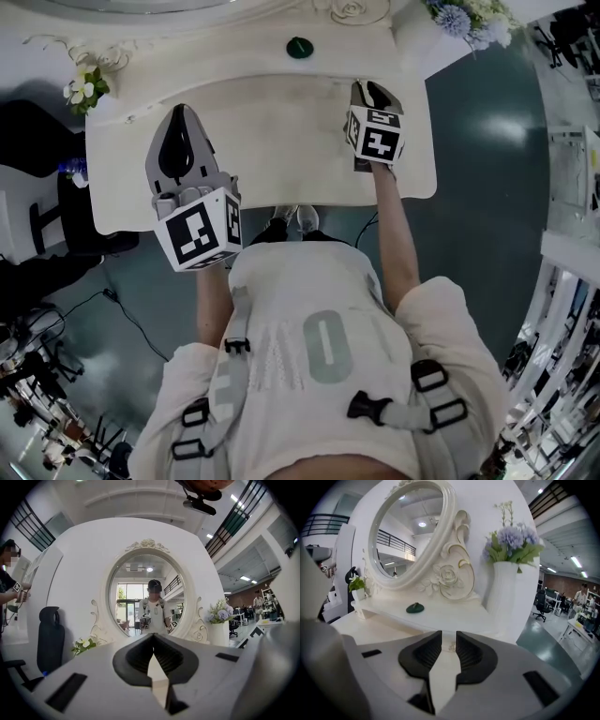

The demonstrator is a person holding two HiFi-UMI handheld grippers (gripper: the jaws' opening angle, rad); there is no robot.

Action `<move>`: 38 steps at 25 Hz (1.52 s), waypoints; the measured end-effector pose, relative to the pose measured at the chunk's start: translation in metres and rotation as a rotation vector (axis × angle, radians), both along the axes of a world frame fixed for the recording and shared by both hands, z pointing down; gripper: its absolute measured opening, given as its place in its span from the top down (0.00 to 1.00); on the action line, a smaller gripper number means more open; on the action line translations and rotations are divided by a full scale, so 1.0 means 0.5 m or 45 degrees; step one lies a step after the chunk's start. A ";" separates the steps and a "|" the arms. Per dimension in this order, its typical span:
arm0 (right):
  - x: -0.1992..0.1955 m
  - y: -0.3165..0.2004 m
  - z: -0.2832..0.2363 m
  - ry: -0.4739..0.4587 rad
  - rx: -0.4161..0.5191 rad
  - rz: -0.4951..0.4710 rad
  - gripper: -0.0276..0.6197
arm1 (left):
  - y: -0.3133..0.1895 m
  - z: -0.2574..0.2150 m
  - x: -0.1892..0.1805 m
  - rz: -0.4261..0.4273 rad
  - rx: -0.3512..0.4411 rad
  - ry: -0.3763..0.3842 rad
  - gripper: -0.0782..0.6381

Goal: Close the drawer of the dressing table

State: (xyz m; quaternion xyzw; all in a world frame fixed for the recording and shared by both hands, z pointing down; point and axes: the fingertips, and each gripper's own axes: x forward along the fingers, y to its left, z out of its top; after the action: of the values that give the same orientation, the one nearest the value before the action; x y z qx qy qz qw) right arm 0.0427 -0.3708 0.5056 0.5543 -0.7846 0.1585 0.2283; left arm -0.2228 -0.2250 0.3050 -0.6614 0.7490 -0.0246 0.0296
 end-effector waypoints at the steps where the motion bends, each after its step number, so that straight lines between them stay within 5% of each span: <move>1: -0.003 0.005 -0.027 0.003 0.041 -0.005 0.80 | 0.003 -0.003 0.000 0.002 0.009 0.002 0.86; 16: -0.078 0.173 -0.406 -0.192 0.685 -0.077 0.95 | 0.012 -0.073 0.061 0.123 0.135 -0.030 0.86; 20: -0.089 0.209 -0.430 -0.277 0.704 -0.124 0.95 | 0.008 -0.068 0.075 0.143 0.123 -0.023 0.86; 38: -0.070 0.226 -0.416 -0.287 0.645 -0.125 0.95 | 0.013 -0.066 0.085 0.159 0.115 -0.019 0.86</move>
State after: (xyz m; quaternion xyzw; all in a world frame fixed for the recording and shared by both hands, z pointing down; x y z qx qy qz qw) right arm 0.0075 -0.2575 0.2973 0.5340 -0.8454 0.0068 0.0013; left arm -0.1802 -0.2186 0.2720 -0.7047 0.7064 0.0062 0.0664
